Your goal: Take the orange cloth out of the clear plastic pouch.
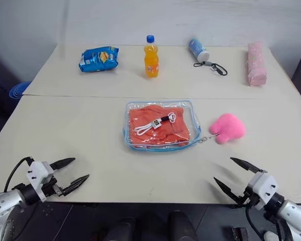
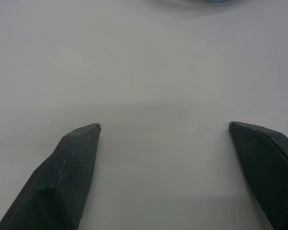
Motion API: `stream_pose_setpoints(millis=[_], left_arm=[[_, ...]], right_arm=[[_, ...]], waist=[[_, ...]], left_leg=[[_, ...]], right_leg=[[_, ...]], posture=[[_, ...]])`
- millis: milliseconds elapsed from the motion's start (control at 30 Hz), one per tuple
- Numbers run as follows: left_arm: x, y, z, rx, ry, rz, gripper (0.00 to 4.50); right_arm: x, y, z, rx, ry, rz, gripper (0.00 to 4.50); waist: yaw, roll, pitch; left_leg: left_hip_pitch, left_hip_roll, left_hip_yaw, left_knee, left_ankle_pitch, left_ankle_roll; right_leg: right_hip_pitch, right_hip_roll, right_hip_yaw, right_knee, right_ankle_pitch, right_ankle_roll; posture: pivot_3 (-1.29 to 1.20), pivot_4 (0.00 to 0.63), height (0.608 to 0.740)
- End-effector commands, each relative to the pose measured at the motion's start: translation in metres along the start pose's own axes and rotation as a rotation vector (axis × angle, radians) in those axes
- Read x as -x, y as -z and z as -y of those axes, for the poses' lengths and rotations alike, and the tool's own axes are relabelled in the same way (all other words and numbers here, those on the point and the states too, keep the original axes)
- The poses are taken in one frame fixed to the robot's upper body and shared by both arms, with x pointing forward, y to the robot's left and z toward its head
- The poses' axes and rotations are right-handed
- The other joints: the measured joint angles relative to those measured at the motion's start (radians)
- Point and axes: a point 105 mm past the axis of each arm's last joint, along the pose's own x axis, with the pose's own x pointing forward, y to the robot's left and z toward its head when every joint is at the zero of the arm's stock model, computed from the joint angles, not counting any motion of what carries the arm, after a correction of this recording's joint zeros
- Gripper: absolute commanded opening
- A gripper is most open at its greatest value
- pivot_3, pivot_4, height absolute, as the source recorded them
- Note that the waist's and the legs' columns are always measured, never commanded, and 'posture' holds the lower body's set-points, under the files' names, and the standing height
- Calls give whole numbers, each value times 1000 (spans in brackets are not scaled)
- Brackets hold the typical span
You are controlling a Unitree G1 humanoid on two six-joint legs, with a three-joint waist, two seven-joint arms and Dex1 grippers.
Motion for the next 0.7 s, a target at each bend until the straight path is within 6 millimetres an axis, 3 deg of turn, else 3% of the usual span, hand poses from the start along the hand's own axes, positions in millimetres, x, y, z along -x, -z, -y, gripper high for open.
stream_pose_setpoints(millis=[33, 700], left_arm=[[-1, -5, 1, -15, 18, 21, 4486], [-1, -23, 0, 37, 122, 47, 4486]], right_arm=[[0, -9, 5, 28, 5, 14, 4500], [6, 4, -12, -4, -47, 15, 4500]], waist=[[0, 0, 0], [0, 0, 0]], left_leg=[[0, 0, 0, 0, 0, 0], [0, 0, 0, 2, 0, 0]], right_leg=[[0, 0, 0, 0, 0, 0], [0, 0, 0, 2, 0, 0]], posture=[[0, 150, 740], [0, 150, 740]])
